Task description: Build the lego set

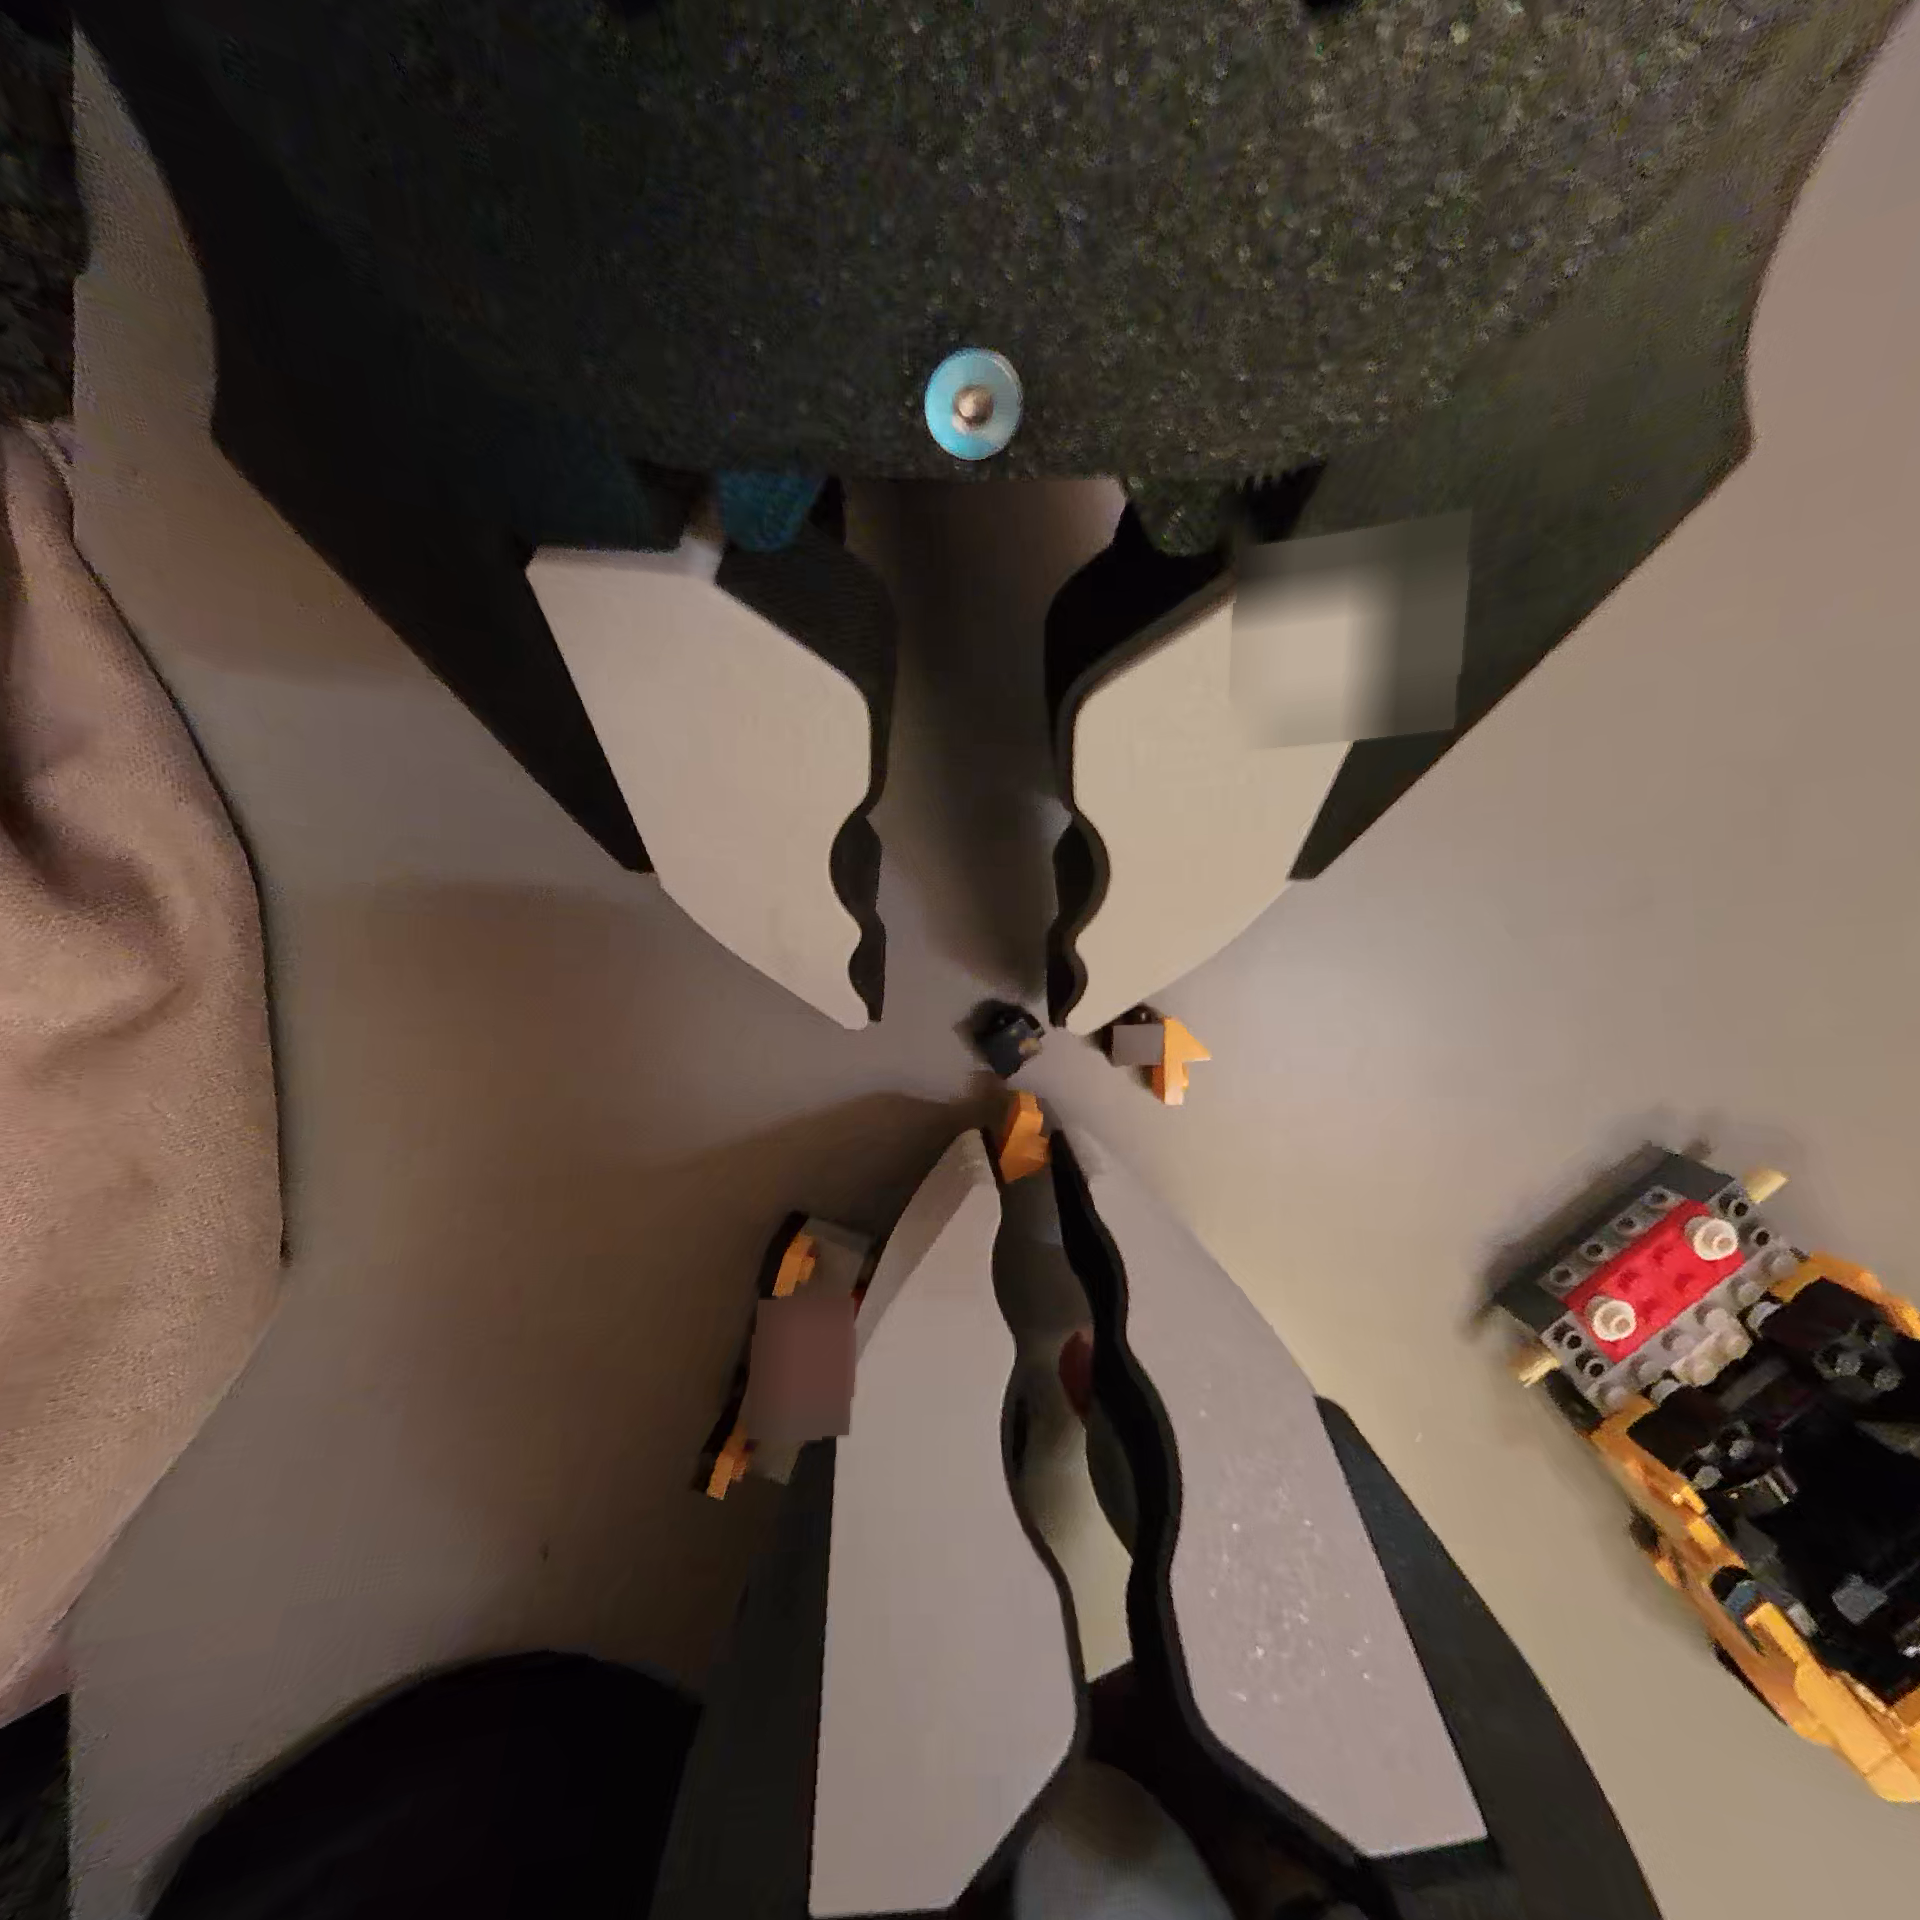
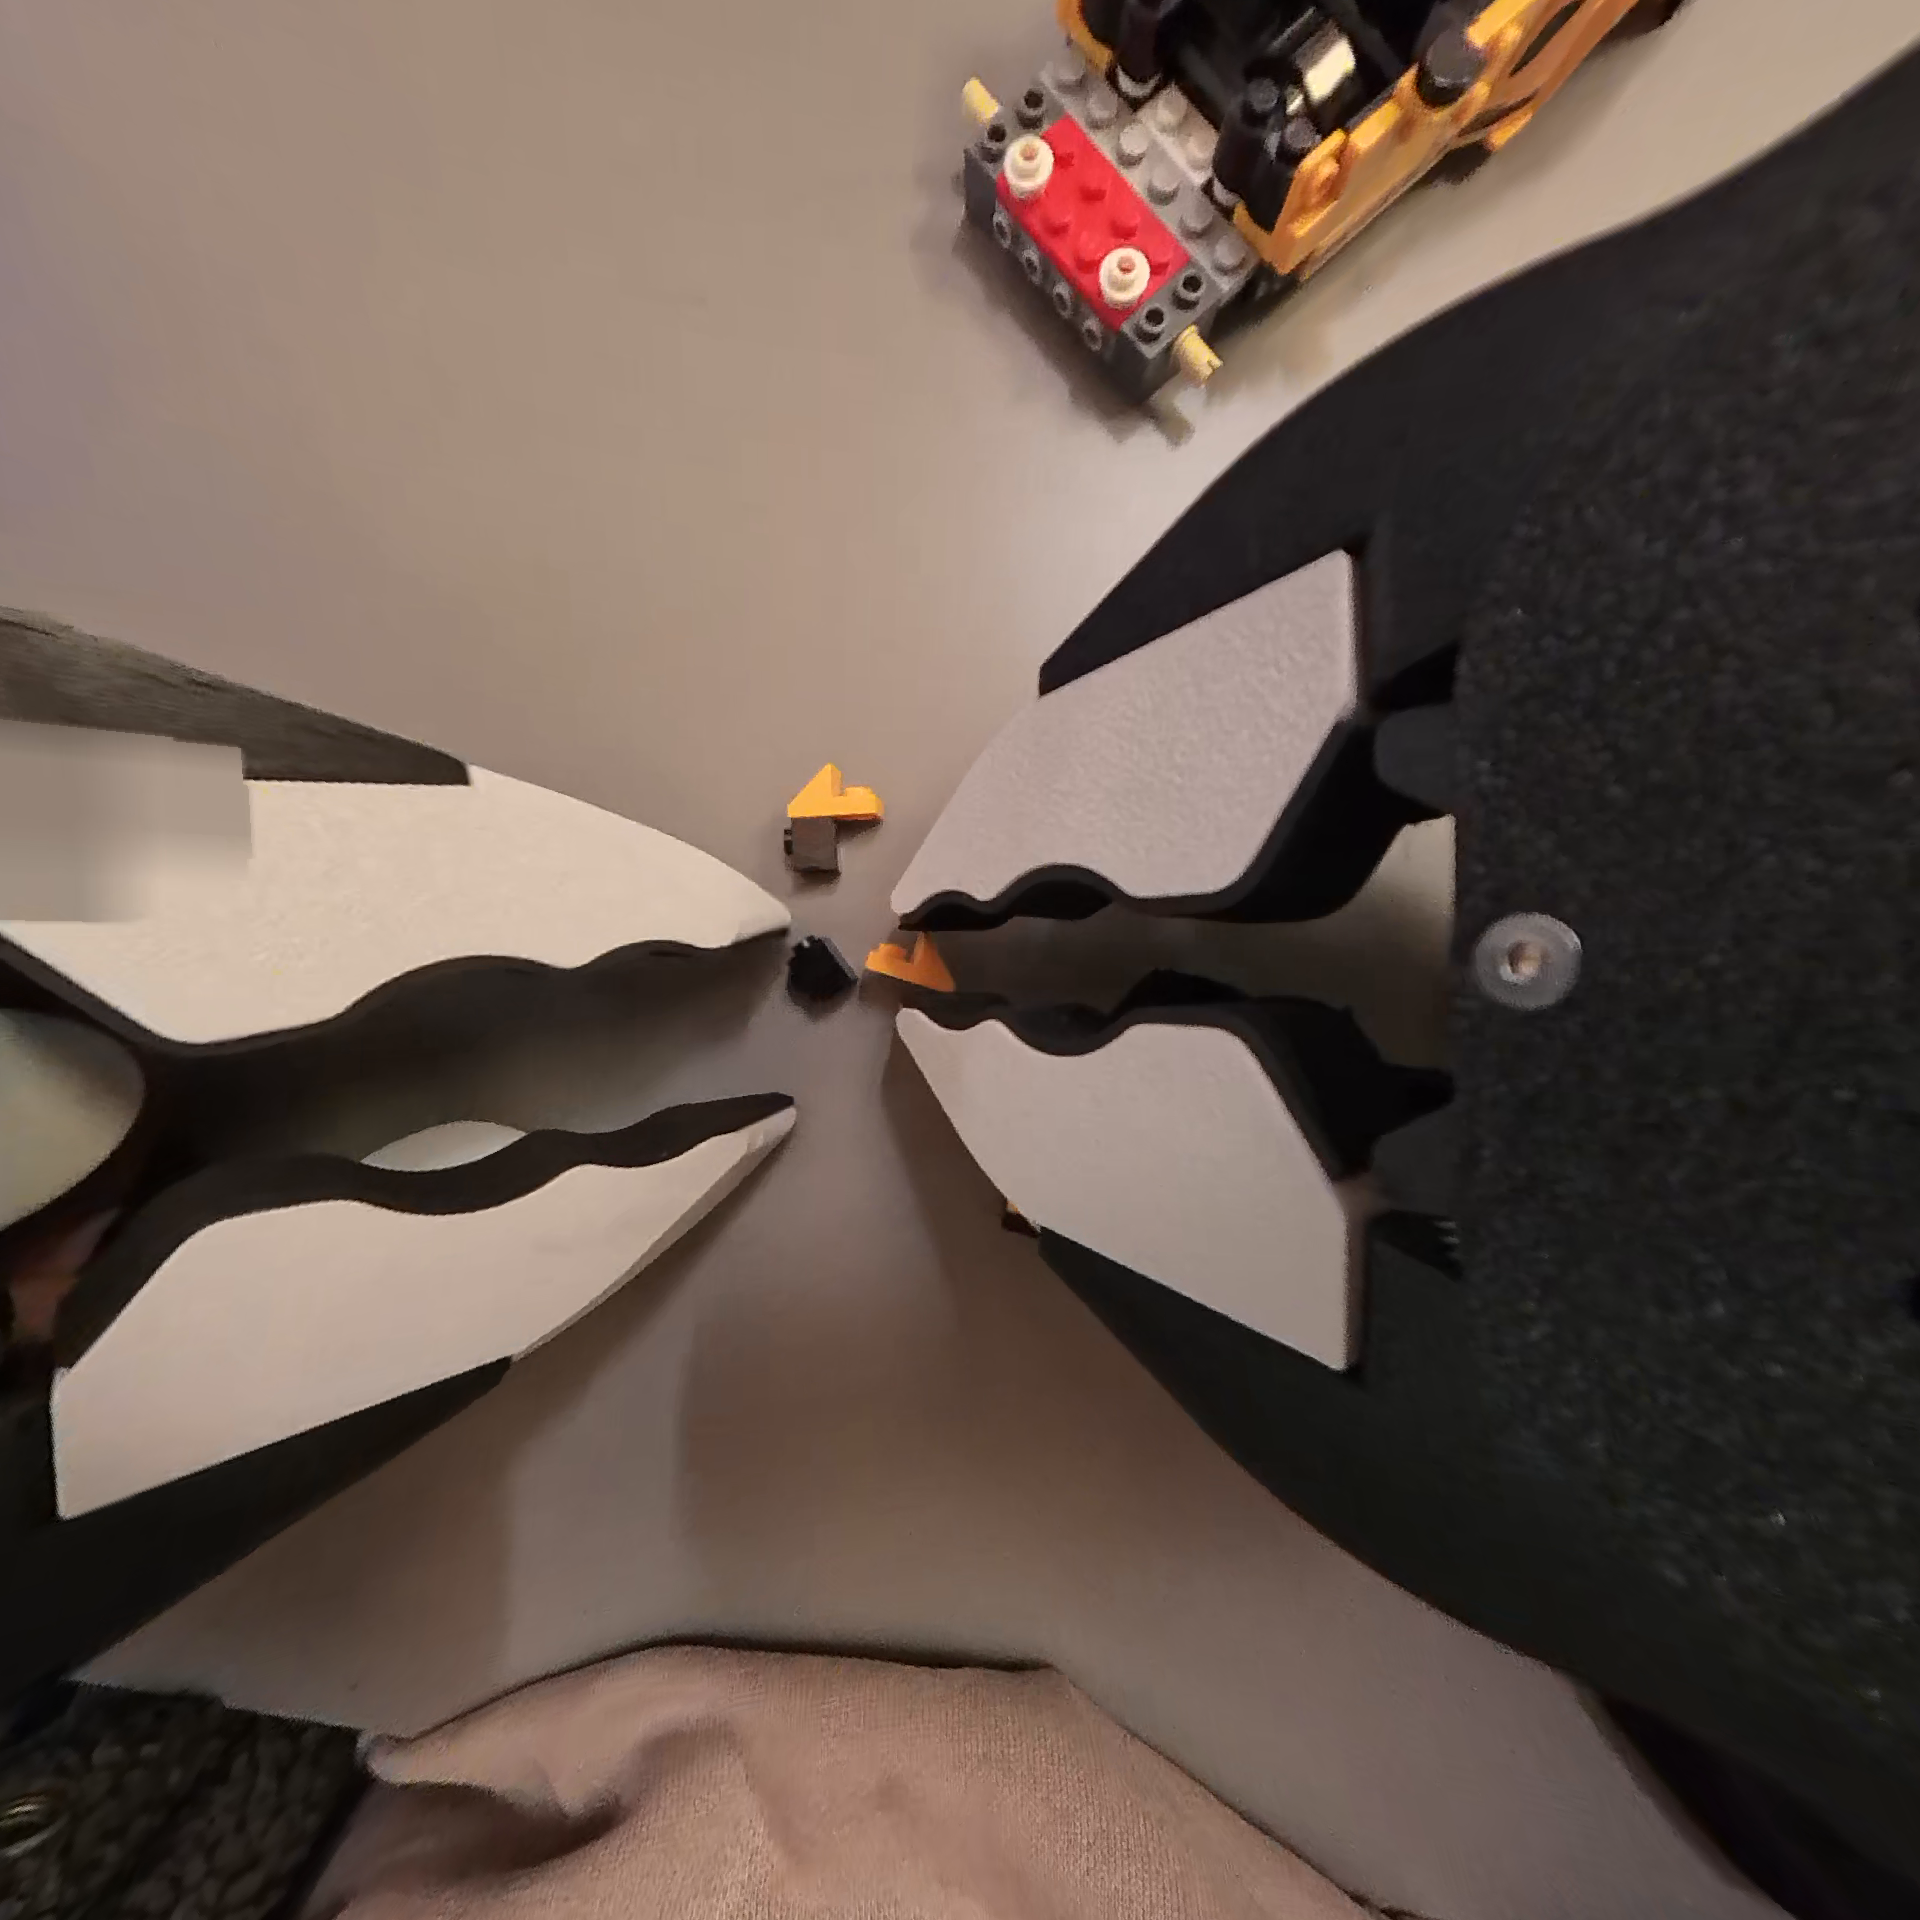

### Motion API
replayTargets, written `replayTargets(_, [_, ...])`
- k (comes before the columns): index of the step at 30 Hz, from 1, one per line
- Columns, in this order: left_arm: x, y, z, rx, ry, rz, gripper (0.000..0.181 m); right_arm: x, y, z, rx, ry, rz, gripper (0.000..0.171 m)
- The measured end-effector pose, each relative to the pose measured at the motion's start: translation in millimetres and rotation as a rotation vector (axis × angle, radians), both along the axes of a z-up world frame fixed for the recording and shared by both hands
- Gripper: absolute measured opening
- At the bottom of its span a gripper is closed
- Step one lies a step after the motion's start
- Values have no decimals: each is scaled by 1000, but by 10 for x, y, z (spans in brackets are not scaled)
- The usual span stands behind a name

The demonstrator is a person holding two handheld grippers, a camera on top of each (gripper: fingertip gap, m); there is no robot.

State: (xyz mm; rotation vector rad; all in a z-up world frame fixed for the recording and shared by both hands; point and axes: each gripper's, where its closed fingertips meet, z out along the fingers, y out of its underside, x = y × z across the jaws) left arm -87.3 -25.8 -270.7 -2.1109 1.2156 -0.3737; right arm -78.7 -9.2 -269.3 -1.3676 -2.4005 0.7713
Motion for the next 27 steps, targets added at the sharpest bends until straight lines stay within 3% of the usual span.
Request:
replayTargets(16, [-65, 44, -8, -22, -5, 90, 23, 3, 64, -27, 44, -23, 24, 20])
replayTargets(24, [-196, 65, 77, 7, -39, 143, 20, 12, 108, 123, 72, 42, -5, 20])
replayTargets(27, [-276, 64, 112, 16, -63, 164, 20, 19, -60, 235, 57, 84, -17, 19])
